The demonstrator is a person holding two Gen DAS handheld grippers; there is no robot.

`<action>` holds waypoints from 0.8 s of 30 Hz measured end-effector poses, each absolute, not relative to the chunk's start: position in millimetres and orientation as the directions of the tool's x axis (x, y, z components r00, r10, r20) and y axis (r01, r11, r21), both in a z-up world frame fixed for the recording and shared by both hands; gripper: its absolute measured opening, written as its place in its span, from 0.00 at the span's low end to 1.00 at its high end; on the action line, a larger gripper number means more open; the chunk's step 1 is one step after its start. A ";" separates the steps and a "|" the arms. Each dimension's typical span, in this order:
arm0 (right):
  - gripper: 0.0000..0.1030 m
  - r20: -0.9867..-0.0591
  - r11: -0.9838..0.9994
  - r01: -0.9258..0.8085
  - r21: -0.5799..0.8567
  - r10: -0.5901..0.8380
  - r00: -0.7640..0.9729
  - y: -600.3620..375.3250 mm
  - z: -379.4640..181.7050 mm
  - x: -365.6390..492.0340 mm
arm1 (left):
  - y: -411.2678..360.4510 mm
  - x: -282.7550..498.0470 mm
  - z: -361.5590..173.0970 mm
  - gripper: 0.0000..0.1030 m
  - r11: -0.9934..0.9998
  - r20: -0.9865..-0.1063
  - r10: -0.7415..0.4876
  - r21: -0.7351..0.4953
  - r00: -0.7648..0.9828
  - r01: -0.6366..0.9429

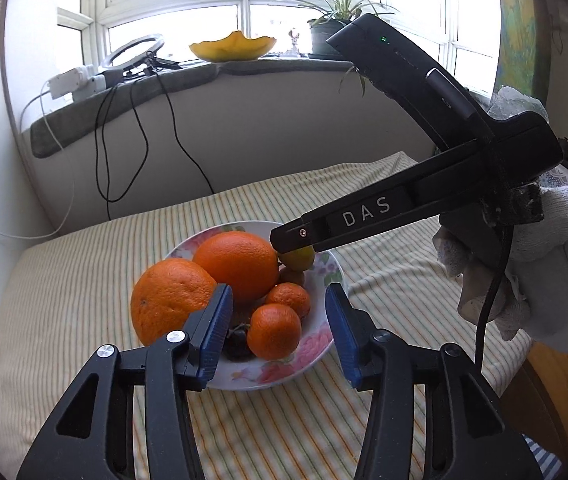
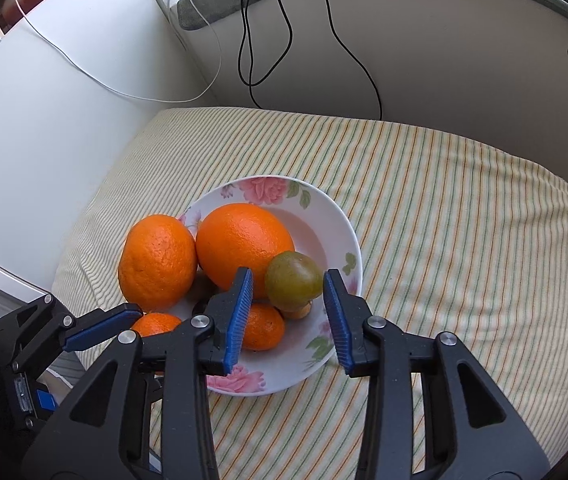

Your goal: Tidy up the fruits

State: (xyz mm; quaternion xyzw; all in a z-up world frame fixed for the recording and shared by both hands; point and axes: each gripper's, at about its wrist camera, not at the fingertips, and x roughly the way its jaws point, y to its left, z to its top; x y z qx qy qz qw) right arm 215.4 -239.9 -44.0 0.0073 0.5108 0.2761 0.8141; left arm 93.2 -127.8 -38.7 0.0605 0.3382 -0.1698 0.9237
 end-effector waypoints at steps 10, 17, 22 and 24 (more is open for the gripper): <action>0.53 -0.794 0.839 -0.449 0.307 0.486 0.366 -248.1 -25.0 196.4 | -115.0 85.5 -32.1 0.47 0.940 -0.637 -0.270 -0.012 0.722 0.340; 0.62 -0.766 0.838 -0.468 0.279 0.488 0.418 -245.7 -13.6 171.4 | -107.3 73.9 -28.3 0.54 0.944 -0.634 -0.273 -0.030 0.723 0.329; 0.63 -0.727 0.841 -0.453 0.295 0.505 0.464 -251.1 -5.1 151.6 | -98.3 62.4 -24.5 0.63 0.949 -0.629 -0.272 -0.051 0.728 0.310; 0.67 -0.709 0.848 -0.443 0.291 0.502 0.495 -255.2 -0.8 142.0 | -93.7 57.4 -22.7 0.67 0.953 -0.628 -0.267 -0.061 0.730 0.296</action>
